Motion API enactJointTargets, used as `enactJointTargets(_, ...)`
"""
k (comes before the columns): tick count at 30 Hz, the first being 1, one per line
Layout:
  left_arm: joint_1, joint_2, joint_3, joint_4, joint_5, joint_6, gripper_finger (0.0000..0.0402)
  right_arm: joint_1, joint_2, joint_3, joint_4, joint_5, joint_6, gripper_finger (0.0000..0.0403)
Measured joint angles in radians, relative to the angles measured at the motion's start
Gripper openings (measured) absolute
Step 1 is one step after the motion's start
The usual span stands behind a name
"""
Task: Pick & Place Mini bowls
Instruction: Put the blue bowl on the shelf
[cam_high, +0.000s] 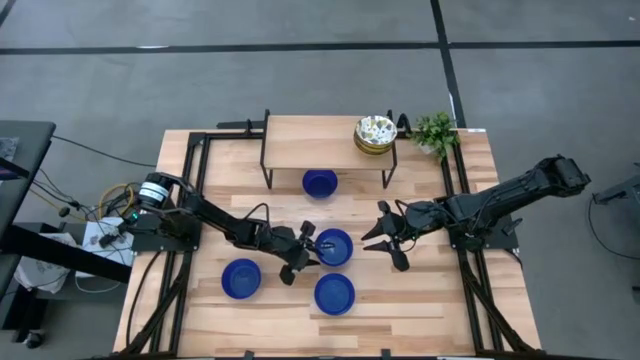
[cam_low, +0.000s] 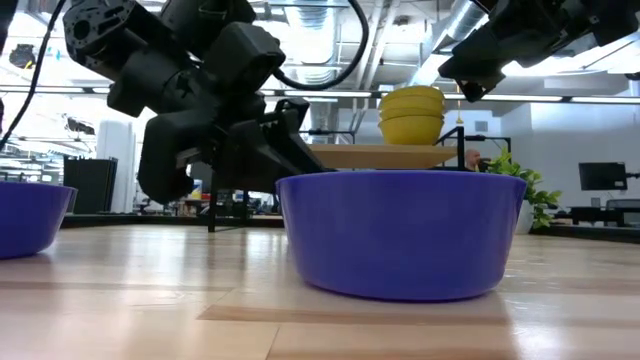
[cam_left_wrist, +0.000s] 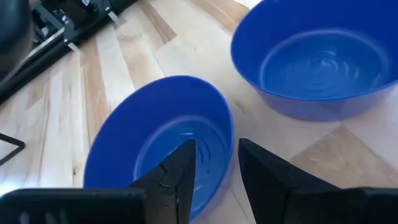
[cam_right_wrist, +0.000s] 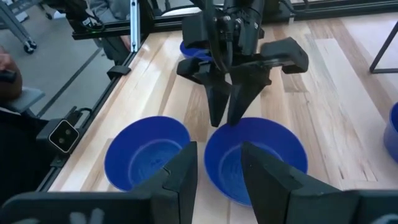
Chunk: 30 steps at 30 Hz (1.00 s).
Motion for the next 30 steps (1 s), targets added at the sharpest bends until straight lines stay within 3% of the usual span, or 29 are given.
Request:
enactJointTargets(6, 0.015, 0.005, 0.000, -0.009, -0.007, -0.012, 0.0121, 0.000, 0.000, 0.000, 0.000, 0.000, 0.000, 0.0113)
enactJointTargets(13, 0.040, 0.005, 0.000, -0.039, -0.007, -0.135, 0.0121, 0.000, 0.000, 0.000, 0.001, 0.000, 0.000, 0.0113)
enactJointTargets(21, 0.037, 0.005, 0.000, -0.091, 0.008, -0.143, 0.0120, 0.000, 0.000, 0.000, 0.001, 0.000, 0.000, 0.0113)
enactJointTargets(30, 0.038, 0.005, 0.000, -0.093, 0.008, -0.143, 0.0087, 0.000, 0.000, 0.000, 0.001, 0.000, 0.000, 0.0113)
